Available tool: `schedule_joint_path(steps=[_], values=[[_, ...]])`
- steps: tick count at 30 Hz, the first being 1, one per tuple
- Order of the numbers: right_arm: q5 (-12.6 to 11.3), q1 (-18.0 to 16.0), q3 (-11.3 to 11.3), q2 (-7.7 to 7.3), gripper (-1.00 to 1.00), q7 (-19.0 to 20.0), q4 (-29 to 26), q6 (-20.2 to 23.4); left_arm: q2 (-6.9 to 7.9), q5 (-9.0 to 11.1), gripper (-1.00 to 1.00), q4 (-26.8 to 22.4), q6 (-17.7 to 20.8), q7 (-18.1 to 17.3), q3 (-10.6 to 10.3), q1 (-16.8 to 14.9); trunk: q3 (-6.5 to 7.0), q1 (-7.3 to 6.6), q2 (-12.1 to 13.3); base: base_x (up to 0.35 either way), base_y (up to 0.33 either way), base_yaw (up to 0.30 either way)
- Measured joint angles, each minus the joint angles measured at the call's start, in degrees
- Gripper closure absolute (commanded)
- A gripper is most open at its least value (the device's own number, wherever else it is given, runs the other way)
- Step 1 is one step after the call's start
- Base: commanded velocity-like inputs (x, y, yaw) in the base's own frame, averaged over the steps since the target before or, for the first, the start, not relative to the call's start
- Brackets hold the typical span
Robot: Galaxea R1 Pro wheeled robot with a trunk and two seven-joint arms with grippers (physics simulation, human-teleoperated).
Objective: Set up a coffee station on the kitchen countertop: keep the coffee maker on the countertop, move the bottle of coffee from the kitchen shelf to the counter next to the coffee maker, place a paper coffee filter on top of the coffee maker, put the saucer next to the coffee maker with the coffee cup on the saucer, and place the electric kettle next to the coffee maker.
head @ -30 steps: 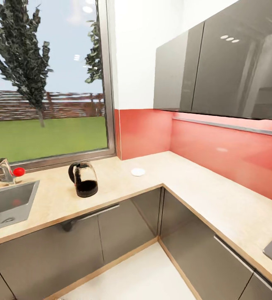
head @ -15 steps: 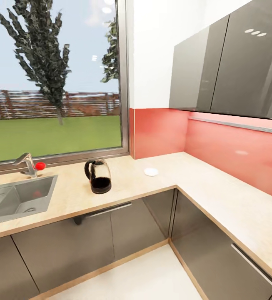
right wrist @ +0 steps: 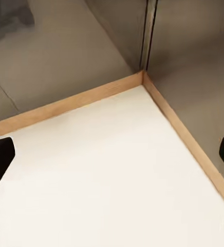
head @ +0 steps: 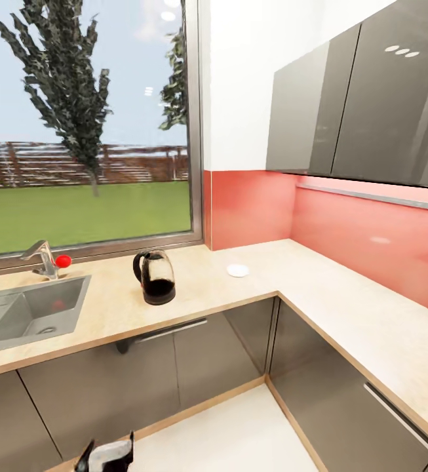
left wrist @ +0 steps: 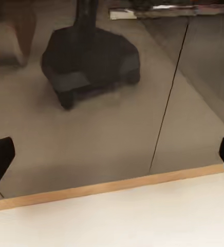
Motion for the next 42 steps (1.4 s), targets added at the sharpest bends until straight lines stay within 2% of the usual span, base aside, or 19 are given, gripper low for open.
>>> schedule_joint_path(steps=[3,4,5,6,9,14,18,19,20,21,22,24,25,27,29,33,37,42], values=[[-0.05,-2.16,0.12,0.75,-1.0,-0.03,-5.17,-1.59,-2.36,0.03,-1.0,-7.07,0.17,-0.29,-0.22,-1.63,0.03,0.0,0.01,0.0,0.0,0.0],[-0.08,-2.62,0.13,0.94,-1.0,-0.03,-5.93,-1.72,-2.67,0.08,-1.0,-8.33,0.31,-0.47,-0.4,-2.17,0.01,0.0,0.01,0.0,0.0,0.0],[-0.09,-5.33,0.18,1.71,-1.0,-0.11,-9.08,-2.02,-3.6,0.28,-1.0,-13.27,2.13,-1.4,-2.64,-4.34,0.0,-0.01,0.0,0.0,0.0,0.0],[-0.08,-7.02,0.18,1.87,-1.0,-0.14,-10.01,-2.01,-3.73,0.43,-1.0,-14.63,2.81,-1.48,-3.13,-6.95,0.04,0.01,0.03,0.0,0.0,0.0],[-0.21,-11.82,0.16,2.35,-1.0,-0.34,-12.55,-1.88,-3.99,2.18,-1.0,-17.93,9.11,-1.62,-4.66,-11.66,0.03,0.0,0.02,0.0,0.0,0.0],[-0.38,-20.61,0.11,2.56,-1.0,-0.53,-13.95,-1.58,-3.99,6.34,-1.0,-21.11,22.01,-1.71,-5.33,-20.54,0.03,0.0,0.02,0.0,0.0,0.0],[-0.34,-26.29,-0.21,2.53,-1.0,-1.17,-14.05,0.13,-4.01,7.27,-1.0,-21.7,28.07,-1.75,-5.38,-25.8,0.02,0.0,0.02,0.0,0.0,0.0],[-0.33,-28.22,-0.31,2.49,-1.0,-1.92,-14.07,1.94,-4.0,7.37,-1.0,-21.79,30.17,-1.75,-5.4,-27.42,0.03,0.0,0.02,0.0,0.0,0.0],[-0.34,-31.84,-0.41,2.4,-1.0,-4.19,-14.13,7.25,-3.98,7.46,-1.0,-21.89,34.35,-1.77,-5.39,-30.35,0.04,0.0,0.03,0.0,0.0,0.0],[-0.33,-33.86,-0.44,2.35,-1.0,-5.35,-14.17,10.23,-3.96,7.47,-1.0,-21.91,36.41,-1.77,-5.39,-31.85,0.03,-0.01,0.01,0.0,0.0,0.0],[-0.35,-37.58,-0.47,2.28,-1.0,-6.84,-14.17,16.16,-3.94,7.52,-1.0,-21.95,40.81,-1.79,-5.38,-34.66,0.04,0.01,0.04,0.0,0.0,0.0],[-0.27,-41.39,-0.53,2.12,-1.0,-7.38,-14.06,20.48,-3.93,7.52,-1.0,-21.85,45.75,-1.82,-5.34,-37.85,0.04,0.0,0.03,0.0,0.0,0.0],[-0.26,-43.57,-0.55,1.9,-1.0,-7.49,-14.04,24.27,-3.89,7.5,-1.0,-21.35,50.4,-1.87,-5.34,-40.18,0.04,0.0,0.03,0.0,0.0,0.0],[-0.32,-44.91,-0.57,1.68,-1.0,-7.46,-14.28,27.99,-3.78,7.48,-1.0,-21.09,54.82,-1.95,-5.33,-42.1,0.02,-0.01,0.02,0.0,0.0,0.0],[-0.3,-45.32,-0.57,1.32,-1.0,-7.37,-14.6,29.84,-3.72,7.48,-1.0,-20.92,57.67,-2.13,-5.31,-43.39,0.02,-0.01,0.02,0.0,0.0,0.0],[-0.33,-45.68,-0.57,0.36,-1.0,-7.3,-14.91,31.54,-3.81,7.55,-1.0,-20.38,63.3,-2.44,-5.32,-45.5,0.01,-0.01,0.02,0.0,0.0,0.0],[-0.32,-45.73,-0.4,0.12,-1.0,-7.24,-14.99,31.95,-3.77,7.54,-1.0,-20.18,65.35,-2.55,-5.35,-45.79,0.01,-0.01,0.02,0.0,0.0,0.0],[-0.26,-45.75,-0.25,0.04,-1.0,-7.19,-14.8,32.27,-3.71,7.49,-1.0,-20.07,65.87,-2.51,-5.25,-45.2,0.01,-0.01,0.02,0.0,0.0,0.0]])
